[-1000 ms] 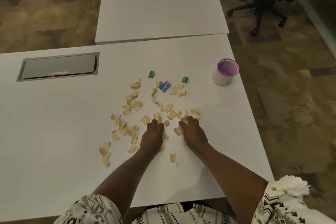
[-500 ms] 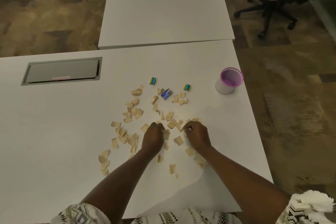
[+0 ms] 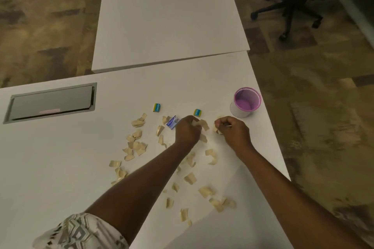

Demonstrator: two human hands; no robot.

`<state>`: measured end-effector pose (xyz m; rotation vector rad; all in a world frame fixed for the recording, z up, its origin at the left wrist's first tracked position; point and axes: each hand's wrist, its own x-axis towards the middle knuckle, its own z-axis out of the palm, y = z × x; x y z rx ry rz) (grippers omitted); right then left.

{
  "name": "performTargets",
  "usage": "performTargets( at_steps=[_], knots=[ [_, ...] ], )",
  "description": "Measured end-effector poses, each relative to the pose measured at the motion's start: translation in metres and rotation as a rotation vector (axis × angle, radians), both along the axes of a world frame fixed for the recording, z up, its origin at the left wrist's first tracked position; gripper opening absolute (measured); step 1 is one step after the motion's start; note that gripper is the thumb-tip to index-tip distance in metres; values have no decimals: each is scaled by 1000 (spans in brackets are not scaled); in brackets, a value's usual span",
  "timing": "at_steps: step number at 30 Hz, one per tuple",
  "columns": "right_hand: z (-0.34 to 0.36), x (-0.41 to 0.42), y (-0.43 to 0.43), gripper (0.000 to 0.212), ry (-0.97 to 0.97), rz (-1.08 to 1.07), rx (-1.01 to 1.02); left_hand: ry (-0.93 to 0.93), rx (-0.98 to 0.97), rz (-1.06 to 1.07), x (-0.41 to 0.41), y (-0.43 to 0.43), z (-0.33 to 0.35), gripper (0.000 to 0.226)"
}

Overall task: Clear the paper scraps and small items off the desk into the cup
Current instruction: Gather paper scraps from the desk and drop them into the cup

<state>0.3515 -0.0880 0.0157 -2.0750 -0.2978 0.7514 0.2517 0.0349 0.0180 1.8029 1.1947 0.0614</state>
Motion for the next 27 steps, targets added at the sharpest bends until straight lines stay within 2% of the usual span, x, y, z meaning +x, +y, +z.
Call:
performTargets(
  at_steps=[4, 9, 14, 21, 25, 27],
  knots=[
    [13, 42, -7, 8, -98, -43, 28, -98, -41, 50, 57, -4, 21, 15],
    [22, 86, -13, 9, -223, -128, -25, -203, -3, 30, 116, -15, 40, 14],
    [23, 112, -15, 13, -291, -86, -109, -230, 25, -14, 157, -26, 45, 23],
    [24, 123, -15, 24, -259, -46, -144, -253, 122, -112, 169, -36, 31, 24],
    [24, 121, -20, 20, -295, -49, -156, -273, 168, -230, 160, -39, 25, 21],
    [22, 120, -22, 19, -316, -53, -168, -273, 193, -312, 156, -41, 25, 30]
  ],
)
